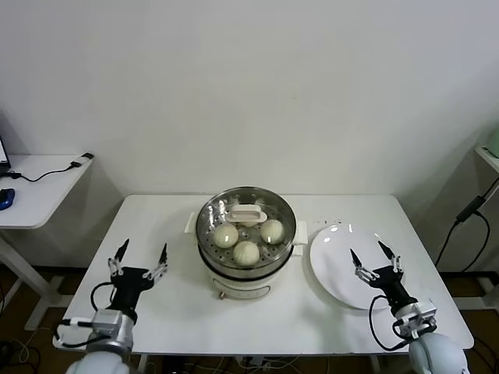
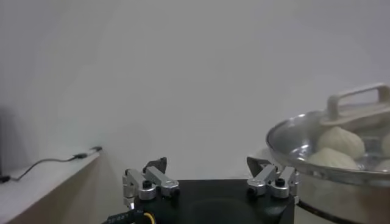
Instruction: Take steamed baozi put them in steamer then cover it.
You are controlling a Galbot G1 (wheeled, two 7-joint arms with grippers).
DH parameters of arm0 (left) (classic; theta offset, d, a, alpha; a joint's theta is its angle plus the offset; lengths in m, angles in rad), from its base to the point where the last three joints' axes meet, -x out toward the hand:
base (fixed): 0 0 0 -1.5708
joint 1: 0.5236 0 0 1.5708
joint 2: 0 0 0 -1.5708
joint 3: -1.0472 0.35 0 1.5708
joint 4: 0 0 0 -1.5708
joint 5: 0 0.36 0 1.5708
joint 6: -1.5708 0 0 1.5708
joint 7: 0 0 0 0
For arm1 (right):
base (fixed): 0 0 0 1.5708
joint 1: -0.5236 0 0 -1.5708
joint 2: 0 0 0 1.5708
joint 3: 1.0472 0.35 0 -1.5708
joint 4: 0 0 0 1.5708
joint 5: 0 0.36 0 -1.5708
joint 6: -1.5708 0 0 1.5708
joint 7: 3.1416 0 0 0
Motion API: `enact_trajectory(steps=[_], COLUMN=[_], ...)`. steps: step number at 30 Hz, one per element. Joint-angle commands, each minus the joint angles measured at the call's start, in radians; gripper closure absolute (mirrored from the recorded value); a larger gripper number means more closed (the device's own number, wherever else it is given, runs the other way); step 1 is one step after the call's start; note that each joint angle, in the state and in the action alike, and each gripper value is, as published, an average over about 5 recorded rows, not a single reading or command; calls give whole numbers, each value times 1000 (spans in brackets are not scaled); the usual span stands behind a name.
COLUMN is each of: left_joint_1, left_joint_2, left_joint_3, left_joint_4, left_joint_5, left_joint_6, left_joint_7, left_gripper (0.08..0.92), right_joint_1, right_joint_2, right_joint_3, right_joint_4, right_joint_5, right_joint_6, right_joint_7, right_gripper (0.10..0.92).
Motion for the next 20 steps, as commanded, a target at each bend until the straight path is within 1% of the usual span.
enact_trajectory(steps=[1,11,20], left_joint_1=[57,62,70], left_joint_2=[-23,-27,-24], left_joint_3=[-102,-96,-97], left_joint_4=[43,41,44], left_joint_5=[-204,-187,-153], left_joint_6=[-182,-185,-210], left_joint_7=[17,25,31], left_gripper=[177,177,177], right_joint_1=[-17,-6,-8], right_joint_2=[12,-14,-6], right_joint_3=[13,1,-1], right_joint_4=[13,7,14], right_joint_5=[21,19,-4], right_joint_6=[-10,-12,-11], right_joint_7=[4,2,0], right_gripper=[203,203,203])
